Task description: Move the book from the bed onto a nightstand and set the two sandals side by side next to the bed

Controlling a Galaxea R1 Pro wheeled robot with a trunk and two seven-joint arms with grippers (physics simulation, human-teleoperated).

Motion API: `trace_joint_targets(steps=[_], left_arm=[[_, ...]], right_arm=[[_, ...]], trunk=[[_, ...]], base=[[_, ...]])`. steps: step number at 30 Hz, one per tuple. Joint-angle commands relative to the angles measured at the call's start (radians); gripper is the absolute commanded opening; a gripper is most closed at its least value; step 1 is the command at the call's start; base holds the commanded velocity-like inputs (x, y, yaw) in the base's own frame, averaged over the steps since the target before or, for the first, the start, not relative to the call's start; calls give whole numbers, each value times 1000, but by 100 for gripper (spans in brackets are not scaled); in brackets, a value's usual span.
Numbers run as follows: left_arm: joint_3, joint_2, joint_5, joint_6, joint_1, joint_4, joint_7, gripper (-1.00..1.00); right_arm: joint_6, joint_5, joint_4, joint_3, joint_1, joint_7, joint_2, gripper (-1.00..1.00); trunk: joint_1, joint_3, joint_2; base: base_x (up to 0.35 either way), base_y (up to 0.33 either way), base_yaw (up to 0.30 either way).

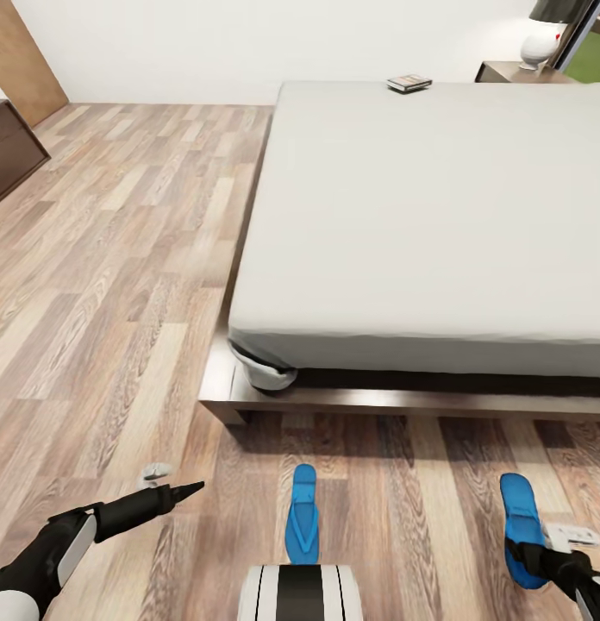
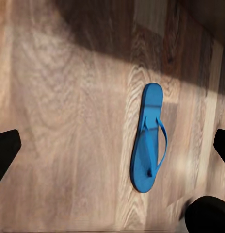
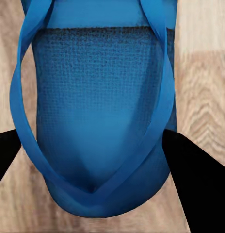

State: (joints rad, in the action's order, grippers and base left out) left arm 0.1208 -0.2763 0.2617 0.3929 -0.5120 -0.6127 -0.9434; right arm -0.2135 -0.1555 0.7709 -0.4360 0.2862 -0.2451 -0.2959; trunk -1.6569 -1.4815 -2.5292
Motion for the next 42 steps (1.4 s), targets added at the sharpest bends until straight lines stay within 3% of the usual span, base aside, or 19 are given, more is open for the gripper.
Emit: trace_joint_targets(steps=[1, 4, 9, 13, 16, 19, 42], left_arm=[[0, 0, 7, 9, 0, 1, -2, 100], [0, 0, 6, 9, 0, 1, -2, 100], [-1, 0, 6, 9, 0, 1, -2, 100], [-1, 0, 6, 9, 0, 1, -2, 100], [-1, 0, 7, 10, 0, 1, -2, 100], [-1, 0, 7, 10, 0, 1, -3, 100], [-1, 2, 8, 9, 0, 2, 2, 100]], right_arm=[[28, -11, 0, -5, 0, 30, 2, -100], [83, -9, -3, -3, 1, 252, 4, -100], [82, -3, -3, -3, 0, 312, 3, -100], [16, -1, -1, -3, 0, 229, 2, -100], [-99, -1, 2, -3, 1, 66, 0, -100], [-120, -1, 1, -3, 3, 27, 0, -100], [-113, -7, -2, -4, 4, 29, 2, -100]], trunk=[[0, -1, 0], [0, -1, 0], [0, -1, 0], [0, -1, 0], [0, -1, 0], [0, -1, 0], [0, -1, 0]], base=[[0, 291, 0], [0, 291, 0], [0, 291, 0], [0, 291, 0], [0, 291, 0], [0, 291, 0], [105, 292, 0]])
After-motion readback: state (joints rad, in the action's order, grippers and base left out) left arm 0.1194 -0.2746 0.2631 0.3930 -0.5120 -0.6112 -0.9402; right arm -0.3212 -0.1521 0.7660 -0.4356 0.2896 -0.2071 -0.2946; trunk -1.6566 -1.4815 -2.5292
